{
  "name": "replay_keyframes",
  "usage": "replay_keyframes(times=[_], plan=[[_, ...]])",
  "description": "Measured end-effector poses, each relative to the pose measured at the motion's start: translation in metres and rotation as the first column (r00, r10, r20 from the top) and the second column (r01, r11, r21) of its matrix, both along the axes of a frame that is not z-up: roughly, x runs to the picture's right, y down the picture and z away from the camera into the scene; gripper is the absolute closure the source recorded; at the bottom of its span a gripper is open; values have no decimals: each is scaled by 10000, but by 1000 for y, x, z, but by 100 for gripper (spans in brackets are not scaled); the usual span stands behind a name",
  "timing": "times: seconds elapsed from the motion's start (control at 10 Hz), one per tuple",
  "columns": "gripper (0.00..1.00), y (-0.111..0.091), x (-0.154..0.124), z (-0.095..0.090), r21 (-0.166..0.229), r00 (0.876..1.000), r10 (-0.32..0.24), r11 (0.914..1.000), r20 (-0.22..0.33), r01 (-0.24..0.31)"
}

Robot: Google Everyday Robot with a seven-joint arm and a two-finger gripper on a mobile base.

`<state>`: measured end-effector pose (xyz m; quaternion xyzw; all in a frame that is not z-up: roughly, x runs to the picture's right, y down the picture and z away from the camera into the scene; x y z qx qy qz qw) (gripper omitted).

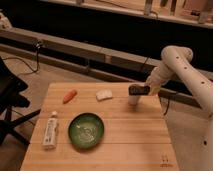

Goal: Place the eraser in the ceramic cup

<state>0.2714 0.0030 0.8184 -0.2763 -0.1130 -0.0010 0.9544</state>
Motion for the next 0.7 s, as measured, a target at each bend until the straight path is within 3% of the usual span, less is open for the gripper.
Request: replay_keyframes(times=[0.4,0.7], plan=[[20,-22,4,14,338,9992,49,9994,-407,-35],[20,-27,9,9,496,9989,146,9987,-437,-125]])
